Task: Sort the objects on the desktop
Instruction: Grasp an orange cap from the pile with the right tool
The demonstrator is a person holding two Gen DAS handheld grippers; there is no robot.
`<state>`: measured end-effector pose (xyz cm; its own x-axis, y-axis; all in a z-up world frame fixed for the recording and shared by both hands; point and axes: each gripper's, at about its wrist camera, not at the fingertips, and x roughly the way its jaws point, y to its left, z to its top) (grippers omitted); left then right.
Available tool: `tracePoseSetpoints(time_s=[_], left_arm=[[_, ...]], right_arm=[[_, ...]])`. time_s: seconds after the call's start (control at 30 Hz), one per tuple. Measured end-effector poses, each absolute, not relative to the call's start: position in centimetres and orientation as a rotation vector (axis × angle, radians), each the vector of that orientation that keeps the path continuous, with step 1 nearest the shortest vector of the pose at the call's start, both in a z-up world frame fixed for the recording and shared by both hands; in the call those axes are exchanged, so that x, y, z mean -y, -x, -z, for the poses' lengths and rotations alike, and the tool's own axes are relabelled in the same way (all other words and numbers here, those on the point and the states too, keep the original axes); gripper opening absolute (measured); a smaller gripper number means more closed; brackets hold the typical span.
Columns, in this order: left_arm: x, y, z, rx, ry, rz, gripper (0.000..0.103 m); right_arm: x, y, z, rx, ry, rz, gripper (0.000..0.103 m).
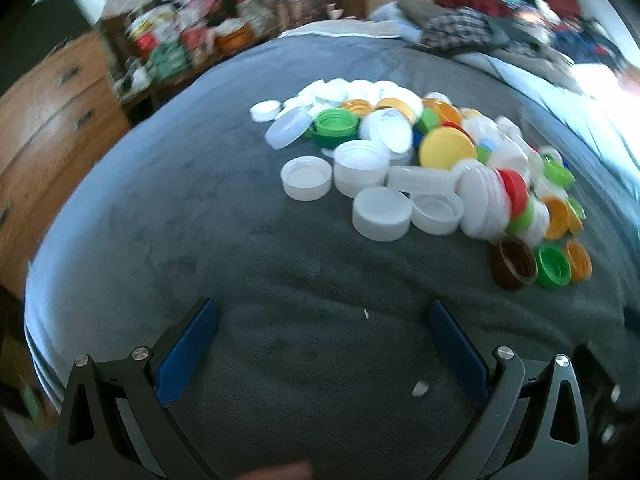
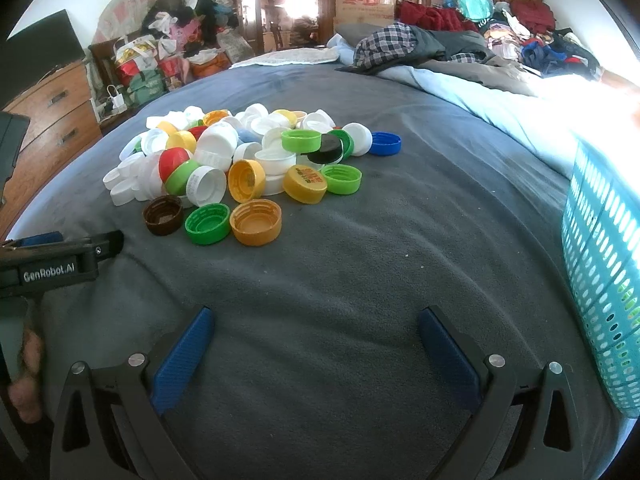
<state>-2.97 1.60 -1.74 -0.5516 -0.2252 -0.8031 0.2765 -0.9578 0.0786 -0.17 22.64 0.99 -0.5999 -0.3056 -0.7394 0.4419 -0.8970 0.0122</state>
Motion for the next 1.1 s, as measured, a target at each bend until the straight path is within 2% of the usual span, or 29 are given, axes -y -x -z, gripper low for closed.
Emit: tracePoseSetpoints(time_s=[0.03,0.13,0.2,0.23,0.3,0.4,0.47,0.5,0.6,0.77,0.8,0.83,0.93,1.1], left_arm=[[-1.5,3.0,1.6,-0.066,-1.330,2.556,0.102],[0.7,3.1,0.6,-0.173,-1.394,2.527,0.102],[2.0,2.3,-1.2,-0.225,-1.273,2.536,0.101],[2.3,1.9,-2.1,-0.229,-1.198,2.555,0.101],[2.5,1.6,-3.6,-0.169,-1.083,2.578,0.101],[2.6,1.8,-3.3,-0.200,-1.104,2.615,0.091],[2.9,2.1,-2.6,-0.243,-1.161,2.625,0.078],[3.0,2.2,-2.5,-0.256,-1.167,2.626,0.077],[2.8,2.4,-2.1,-0.309,-1.203,2.658,0.077],[0.6,2.2,-1.7,-0.277,-1.277,2.778,0.075],[0.0,2.4,-1.8,-0.263,-1.290,2.815,0.070],[-0.4,2.7,-1.8,-0.253,-1.305,2.841,0.062],[-1.8,3.2,-1.7,-0.210,-1.353,2.905,0.054],[-4.8,3.8,-1.2,-0.041,-1.438,3.006,0.053]], right_arm=[[-22.7,0.2,-1.0,-0.246,-1.099,2.465,0.103],[-23.1,0.1,-1.5,-0.239,-1.101,2.453,0.103],[-23.4,-0.1,-2.1,-0.218,-1.082,2.452,0.097],[-23.4,-0.1,-2.6,-0.200,-1.058,2.441,0.089],[-23.2,0.3,-3.6,-0.186,-0.993,2.408,0.086],[-22.0,1.7,-3.7,-0.208,-0.988,2.340,0.084],[-20.9,3.2,-2.8,-0.261,-1.032,2.303,0.062],[-20.5,3.8,-2.3,-0.271,-1.057,2.279,0.057],[-19.5,4.4,-2.1,-0.307,-1.025,2.247,0.055],[-18.5,4.8,-1.9,-0.329,-1.013,2.196,0.053],[-18.5,4.7,-2.0,-0.333,-1.014,2.197,0.048],[-18.6,4.7,-2.2,-0.338,-1.013,2.200,0.031],[-19.5,4.4,-2.9,-0.313,-1.030,2.217,0.032],[-24.0,3.1,-3.8,-0.105,-1.091,2.277,0.032]])
